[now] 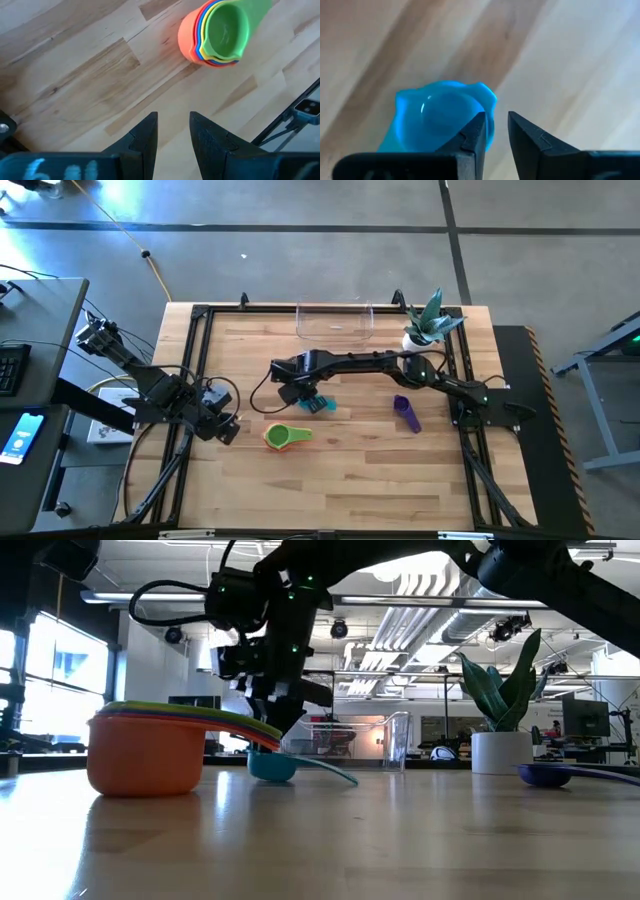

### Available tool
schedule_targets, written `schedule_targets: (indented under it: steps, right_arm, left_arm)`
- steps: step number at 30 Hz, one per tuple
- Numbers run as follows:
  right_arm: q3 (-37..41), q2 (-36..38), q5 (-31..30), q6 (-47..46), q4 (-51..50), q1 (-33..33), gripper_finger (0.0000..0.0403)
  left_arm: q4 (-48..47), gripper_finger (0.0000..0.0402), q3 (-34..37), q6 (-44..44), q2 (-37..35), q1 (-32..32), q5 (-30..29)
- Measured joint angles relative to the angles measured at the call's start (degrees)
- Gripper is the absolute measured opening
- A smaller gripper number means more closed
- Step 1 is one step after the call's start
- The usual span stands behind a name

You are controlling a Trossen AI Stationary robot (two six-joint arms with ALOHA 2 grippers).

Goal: Nest measuring cups in basket
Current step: Stack the light blue measuring cup on top of the light green measuring cup

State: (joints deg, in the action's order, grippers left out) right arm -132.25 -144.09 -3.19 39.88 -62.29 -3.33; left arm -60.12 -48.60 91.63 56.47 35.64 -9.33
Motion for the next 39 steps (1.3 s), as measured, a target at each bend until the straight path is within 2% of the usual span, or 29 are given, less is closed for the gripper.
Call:
schedule_targets:
  steps: [4,9,15,21,25,33,39]
  right_arm:
    - [0.0,2.1,-3.9,-4.5,-0.6,0.0,0.0076]
    - [-0.1,5.6,-1.2,-12.3,-1.7,0.1,0.0076]
    - [-0.1,9.4,-2.8,-23.1,-3.6,1.3,0.0076]
    - [-0.1,13.9,-3.3,-36.1,-4.7,4.1,0.0076]
    - [-0.1,16.5,-6.6,-44.9,-5.0,6.5,0.0076]
    - [-0.2,19.2,-14.8,-59.7,-6.6,10.8,0.0076]
    - [-0.2,20.0,-20.8,-68.3,-10.5,13.2,0.0076]
  left_arm:
    - [0.0,0.0104,0.0,-4.3,0.0,-0.2,-0.7]
    - [0.0,0.0104,0.0,-11.9,0.0,-2.3,-3.7]
    - [0.0,0.0104,0.0,-23.8,0.0,-7.4,-6.8]
    - [0.3,0.0104,0.0,-43.2,0.0,-14.8,-8.1]
    - [2.5,0.0104,0.0,-58.9,0.0,-19.8,-8.1]
    - [16.7,0.0104,0.0,-91.7,0.0,-26.5,-7.8]
    - [25.8,0.0104,0.0,-108.1,0.6,-30.7,-7.5]
